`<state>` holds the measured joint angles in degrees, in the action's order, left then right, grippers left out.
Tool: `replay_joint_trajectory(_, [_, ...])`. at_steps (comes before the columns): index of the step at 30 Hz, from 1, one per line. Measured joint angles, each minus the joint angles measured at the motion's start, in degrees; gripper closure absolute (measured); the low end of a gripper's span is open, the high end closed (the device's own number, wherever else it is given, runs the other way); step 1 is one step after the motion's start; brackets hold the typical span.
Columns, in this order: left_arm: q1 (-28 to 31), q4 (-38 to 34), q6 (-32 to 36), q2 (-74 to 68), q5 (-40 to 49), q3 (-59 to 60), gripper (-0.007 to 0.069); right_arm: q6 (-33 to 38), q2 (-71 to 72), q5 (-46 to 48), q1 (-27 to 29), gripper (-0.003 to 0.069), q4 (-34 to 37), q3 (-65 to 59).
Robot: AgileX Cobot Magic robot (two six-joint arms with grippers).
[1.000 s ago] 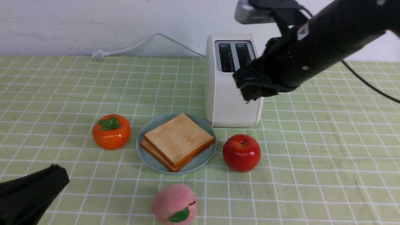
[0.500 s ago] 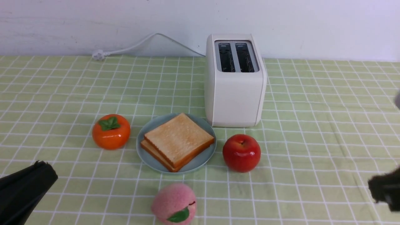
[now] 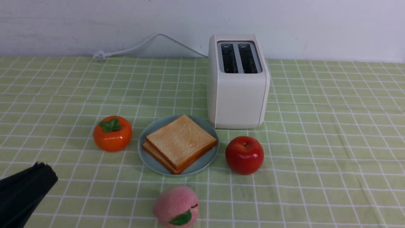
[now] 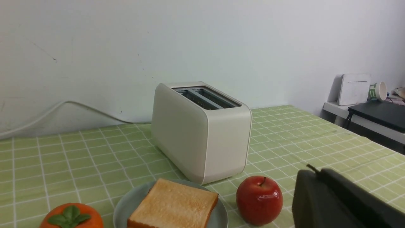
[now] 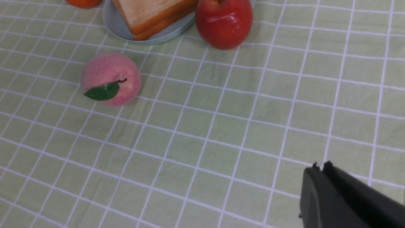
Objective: Take toasted bread from bread machine on green coffee tablecloth place on plate.
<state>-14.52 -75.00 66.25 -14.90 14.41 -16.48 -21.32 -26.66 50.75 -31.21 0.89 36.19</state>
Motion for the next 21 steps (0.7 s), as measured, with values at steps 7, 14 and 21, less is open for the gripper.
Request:
replay_joint_trajectory(7, [0.0, 0.0, 0.0, 0.0, 0.0, 0.0, 0.0637, 0.0, 0.07, 0.36, 0.0, 0.065, -0.47, -0.18])
replay_joint_trajectory(14, [0.0, 0.0, 0.0, 0.0, 0.0, 0.0, 0.0637, 6.77, 6.26, -14.29, 11.27, 0.0678, -3.8, -12.17])
replay_joint_trajectory(21, [0.0, 0.0, 0.0, 0.0, -0.05, 0.0, 0.0637, 18.06, 21.71, -30.81, 26.61, 0.0678, 3.66, -34.54])
